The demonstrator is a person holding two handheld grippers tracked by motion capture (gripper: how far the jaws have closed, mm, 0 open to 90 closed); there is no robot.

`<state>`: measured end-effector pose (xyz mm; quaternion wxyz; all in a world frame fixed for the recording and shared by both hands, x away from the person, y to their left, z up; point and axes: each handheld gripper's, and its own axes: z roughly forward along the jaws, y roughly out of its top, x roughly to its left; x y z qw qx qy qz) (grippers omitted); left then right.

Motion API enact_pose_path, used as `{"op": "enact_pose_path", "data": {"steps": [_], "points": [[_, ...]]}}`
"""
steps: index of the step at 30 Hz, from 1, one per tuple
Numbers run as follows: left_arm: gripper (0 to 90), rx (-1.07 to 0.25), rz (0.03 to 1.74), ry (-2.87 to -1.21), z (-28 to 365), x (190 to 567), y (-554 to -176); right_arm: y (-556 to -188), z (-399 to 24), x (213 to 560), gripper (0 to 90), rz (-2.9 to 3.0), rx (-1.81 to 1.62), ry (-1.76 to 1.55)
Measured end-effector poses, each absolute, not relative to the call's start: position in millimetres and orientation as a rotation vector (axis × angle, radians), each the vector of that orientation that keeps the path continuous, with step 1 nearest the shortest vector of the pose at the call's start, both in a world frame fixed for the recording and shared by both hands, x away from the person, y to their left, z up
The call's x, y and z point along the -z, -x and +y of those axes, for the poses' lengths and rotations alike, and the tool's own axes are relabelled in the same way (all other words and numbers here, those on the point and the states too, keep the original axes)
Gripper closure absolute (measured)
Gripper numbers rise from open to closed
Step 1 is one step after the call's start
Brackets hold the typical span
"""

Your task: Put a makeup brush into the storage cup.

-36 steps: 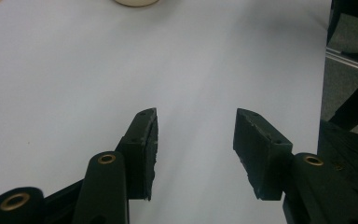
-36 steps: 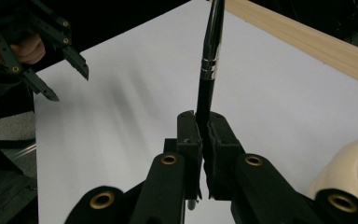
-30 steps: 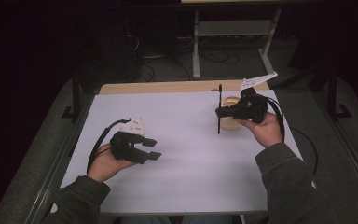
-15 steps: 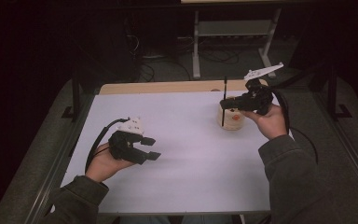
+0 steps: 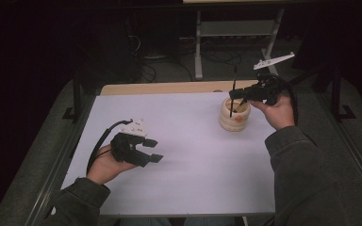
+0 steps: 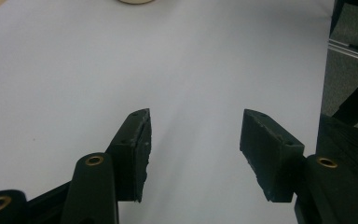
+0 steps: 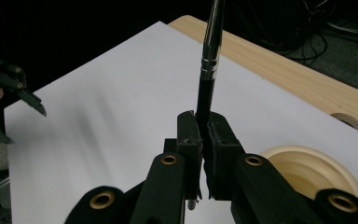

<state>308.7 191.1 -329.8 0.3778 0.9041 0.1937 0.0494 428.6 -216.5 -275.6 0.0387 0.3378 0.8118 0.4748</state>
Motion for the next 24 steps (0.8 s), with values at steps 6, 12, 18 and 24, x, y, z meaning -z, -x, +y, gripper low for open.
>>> {"op": "enact_pose_path", "data": {"steps": [6,12,18,24], "points": [[42.1,-0.118,0.496,-2.308,191,330,-310,-439,-222,275,84.5,2.471,-1.453,-1.076],[41.4,-0.116,0.501,-2.3,194,329,-310,-448,-227,271,84.5,2.436,-1.449,-1.112],[41.2,-0.107,0.505,-2.298,196,332,-310,-458,-230,270,84.5,2.41,-1.434,-1.148],[40.9,-0.098,0.51,-2.297,197,332,-312,-465,-232,276,84.5,2.396,-1.405,-1.179]]}}
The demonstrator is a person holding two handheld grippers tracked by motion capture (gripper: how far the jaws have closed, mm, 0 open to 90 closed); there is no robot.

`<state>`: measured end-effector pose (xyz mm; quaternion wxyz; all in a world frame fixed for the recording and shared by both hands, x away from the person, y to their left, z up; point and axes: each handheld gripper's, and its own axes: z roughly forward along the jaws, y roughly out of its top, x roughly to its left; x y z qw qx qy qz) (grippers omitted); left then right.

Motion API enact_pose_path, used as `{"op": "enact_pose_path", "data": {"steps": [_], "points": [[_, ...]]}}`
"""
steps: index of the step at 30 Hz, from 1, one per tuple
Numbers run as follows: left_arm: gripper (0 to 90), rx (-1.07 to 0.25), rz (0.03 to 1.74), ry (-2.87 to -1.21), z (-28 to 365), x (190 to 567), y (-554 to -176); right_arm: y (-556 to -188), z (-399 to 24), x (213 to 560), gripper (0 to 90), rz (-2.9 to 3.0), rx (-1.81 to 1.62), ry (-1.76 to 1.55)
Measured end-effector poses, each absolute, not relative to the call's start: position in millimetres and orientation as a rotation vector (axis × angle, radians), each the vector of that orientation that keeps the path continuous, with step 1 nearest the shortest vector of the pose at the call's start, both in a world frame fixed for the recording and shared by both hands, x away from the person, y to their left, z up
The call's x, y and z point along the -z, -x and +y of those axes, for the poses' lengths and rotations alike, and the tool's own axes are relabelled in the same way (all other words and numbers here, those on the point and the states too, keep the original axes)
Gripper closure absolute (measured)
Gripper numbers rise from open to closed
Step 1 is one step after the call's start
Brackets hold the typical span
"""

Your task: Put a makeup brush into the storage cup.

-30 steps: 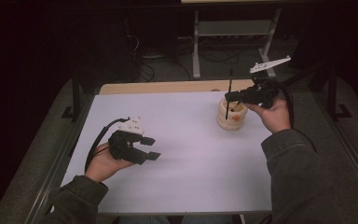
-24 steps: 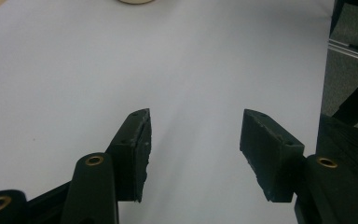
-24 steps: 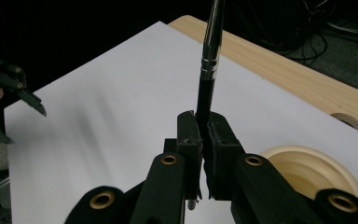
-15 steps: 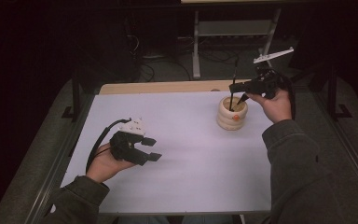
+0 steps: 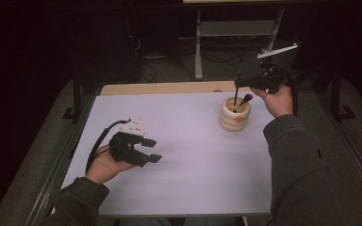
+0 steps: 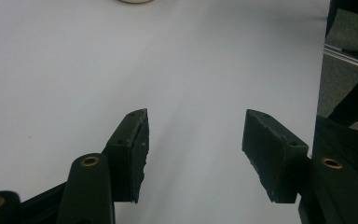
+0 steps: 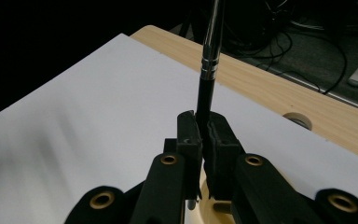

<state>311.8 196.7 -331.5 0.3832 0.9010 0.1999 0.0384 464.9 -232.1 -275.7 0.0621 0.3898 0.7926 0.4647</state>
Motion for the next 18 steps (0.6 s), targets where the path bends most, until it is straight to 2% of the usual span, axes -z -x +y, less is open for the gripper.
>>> {"op": "enact_pose_path", "data": {"steps": [18], "points": [[39.7,-0.101,0.513,-2.289,202,329,-315,-488,-237,298,84.4,2.318,-1.398,-1.286]]}}
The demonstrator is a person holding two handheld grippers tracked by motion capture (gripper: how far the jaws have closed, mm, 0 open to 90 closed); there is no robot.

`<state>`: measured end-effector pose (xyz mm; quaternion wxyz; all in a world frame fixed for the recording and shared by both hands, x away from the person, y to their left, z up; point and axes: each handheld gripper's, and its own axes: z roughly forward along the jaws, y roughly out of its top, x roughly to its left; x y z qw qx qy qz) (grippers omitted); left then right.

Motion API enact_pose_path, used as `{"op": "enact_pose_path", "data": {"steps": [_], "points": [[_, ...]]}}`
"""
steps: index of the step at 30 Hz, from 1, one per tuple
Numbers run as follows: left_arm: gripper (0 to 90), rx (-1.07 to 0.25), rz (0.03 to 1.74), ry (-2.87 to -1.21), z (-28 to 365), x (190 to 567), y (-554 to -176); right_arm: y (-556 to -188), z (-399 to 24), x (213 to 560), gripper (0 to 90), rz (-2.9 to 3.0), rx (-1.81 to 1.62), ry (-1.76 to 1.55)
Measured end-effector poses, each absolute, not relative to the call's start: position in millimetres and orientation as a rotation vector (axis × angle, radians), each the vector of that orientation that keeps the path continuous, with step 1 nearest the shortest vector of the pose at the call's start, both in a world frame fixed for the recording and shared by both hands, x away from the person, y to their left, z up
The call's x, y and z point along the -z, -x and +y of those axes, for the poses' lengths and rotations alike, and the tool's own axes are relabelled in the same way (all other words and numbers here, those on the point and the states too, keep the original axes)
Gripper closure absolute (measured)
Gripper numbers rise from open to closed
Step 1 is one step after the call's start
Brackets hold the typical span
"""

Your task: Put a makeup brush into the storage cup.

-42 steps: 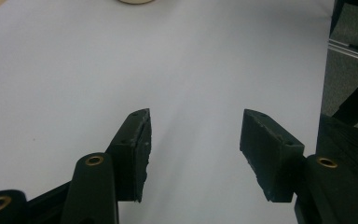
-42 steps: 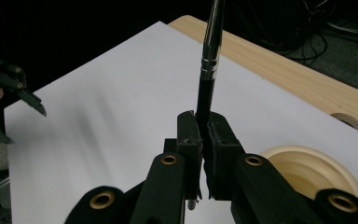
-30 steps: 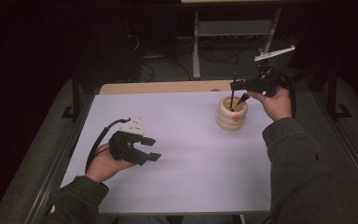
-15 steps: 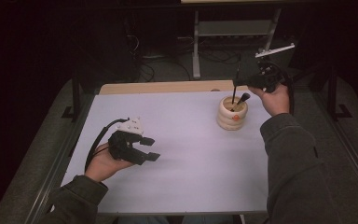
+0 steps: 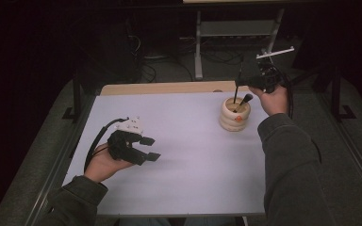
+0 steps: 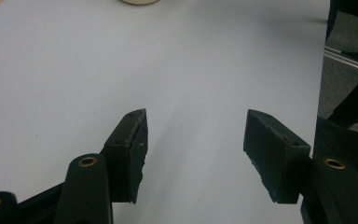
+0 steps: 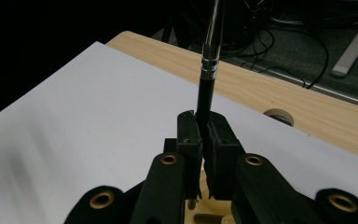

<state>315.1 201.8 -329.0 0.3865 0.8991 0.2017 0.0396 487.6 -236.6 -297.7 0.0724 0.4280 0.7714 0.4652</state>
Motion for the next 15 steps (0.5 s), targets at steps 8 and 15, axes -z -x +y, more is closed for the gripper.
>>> {"op": "enact_pose_path", "data": {"steps": [8,15], "points": [[39.3,-0.1,0.527,-2.288,207,329,-317,-491,-234,306,84.4,2.3,-1.392,-1.319],[39.4,-0.094,0.536,-2.287,208,330,-318,-493,-232,319,84.3,2.293,-1.375,-1.352]]}}
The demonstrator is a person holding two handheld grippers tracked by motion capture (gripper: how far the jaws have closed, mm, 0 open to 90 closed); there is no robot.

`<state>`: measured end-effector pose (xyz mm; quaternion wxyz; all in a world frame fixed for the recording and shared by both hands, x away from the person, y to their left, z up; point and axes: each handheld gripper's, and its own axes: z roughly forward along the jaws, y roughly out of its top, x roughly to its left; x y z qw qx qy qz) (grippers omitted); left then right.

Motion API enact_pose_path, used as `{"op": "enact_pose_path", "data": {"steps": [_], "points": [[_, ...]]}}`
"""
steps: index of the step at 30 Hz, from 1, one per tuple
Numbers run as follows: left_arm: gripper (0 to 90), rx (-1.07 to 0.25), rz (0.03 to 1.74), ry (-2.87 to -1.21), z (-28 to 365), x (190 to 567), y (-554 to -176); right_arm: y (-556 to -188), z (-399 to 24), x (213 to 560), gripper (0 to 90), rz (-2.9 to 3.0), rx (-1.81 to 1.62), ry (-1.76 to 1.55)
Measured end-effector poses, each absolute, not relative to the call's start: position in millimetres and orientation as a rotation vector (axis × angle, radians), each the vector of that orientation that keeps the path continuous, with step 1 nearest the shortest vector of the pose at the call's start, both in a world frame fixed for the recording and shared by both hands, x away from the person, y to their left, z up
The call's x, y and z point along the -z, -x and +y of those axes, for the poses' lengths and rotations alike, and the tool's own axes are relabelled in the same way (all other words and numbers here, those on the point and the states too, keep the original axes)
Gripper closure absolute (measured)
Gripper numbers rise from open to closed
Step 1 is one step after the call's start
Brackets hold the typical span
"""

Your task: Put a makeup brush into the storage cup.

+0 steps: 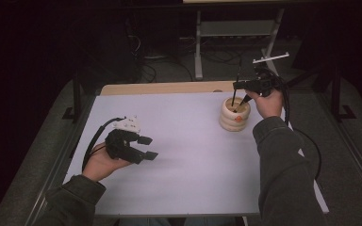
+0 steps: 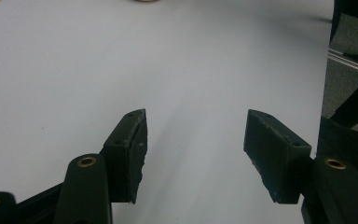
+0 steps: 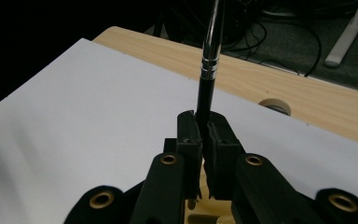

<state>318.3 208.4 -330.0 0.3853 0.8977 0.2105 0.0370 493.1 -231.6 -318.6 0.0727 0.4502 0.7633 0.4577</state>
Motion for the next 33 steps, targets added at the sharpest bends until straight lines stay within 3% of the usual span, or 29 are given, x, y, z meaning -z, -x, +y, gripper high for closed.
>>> {"op": "enact_pose_path", "data": {"steps": [33], "points": [[39.6,-0.088,0.542,-2.282,209,329,-320,-486,-225,344,83.9,2.307,-1.316,-1.415]]}}
